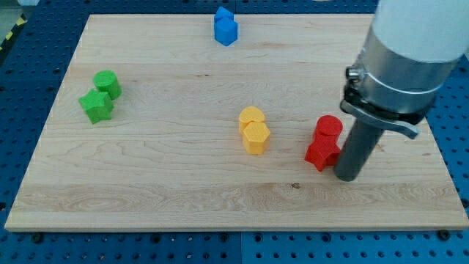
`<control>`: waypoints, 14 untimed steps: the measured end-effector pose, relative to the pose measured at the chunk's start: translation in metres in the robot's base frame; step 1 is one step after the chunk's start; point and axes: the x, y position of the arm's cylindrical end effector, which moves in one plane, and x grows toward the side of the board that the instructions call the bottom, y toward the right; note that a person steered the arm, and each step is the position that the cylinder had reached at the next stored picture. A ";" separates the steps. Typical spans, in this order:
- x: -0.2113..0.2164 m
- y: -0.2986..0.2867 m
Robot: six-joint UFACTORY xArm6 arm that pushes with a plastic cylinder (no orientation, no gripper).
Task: Move the red star to the bottom of yellow hexagon
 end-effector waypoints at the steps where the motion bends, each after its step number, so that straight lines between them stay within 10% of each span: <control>1: -0.002 0.054; 14: -0.015 -0.056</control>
